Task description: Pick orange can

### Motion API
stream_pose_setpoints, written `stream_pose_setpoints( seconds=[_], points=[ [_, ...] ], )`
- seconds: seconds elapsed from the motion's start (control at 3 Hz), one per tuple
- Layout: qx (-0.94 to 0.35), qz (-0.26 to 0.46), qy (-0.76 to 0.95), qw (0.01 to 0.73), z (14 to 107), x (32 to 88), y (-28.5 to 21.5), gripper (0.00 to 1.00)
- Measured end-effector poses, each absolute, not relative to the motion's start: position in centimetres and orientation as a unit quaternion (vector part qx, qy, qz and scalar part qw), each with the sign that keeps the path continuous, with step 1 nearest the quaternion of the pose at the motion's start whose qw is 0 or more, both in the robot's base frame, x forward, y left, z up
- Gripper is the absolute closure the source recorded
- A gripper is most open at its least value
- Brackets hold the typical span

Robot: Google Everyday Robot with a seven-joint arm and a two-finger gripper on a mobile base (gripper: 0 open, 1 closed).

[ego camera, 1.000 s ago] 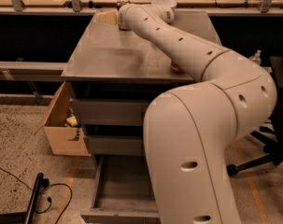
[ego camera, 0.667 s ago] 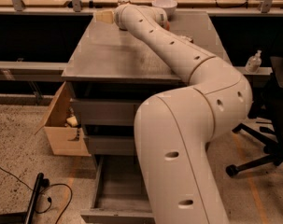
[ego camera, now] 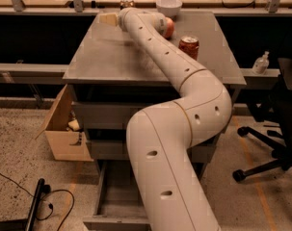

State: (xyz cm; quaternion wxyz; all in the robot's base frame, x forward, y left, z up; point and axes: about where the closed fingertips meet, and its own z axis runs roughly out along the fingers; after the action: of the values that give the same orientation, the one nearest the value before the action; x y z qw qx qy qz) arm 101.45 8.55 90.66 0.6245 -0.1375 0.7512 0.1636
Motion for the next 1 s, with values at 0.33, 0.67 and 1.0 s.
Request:
stream_pose_setpoints(
  seconds=[0.33, 0.67, 1.0],
  points=[
    [-0.132, 0.143, 0.752, 0.630, 89.7, 103.0, 7.5, 0.00],
    [-0.133, 0.131, 0.749, 0.636, 89.2, 103.7, 6.9, 0.15],
    [-0.138, 0.131, 0.741, 0.644, 89.0, 104.1, 7.2, 0.38]
  ],
)
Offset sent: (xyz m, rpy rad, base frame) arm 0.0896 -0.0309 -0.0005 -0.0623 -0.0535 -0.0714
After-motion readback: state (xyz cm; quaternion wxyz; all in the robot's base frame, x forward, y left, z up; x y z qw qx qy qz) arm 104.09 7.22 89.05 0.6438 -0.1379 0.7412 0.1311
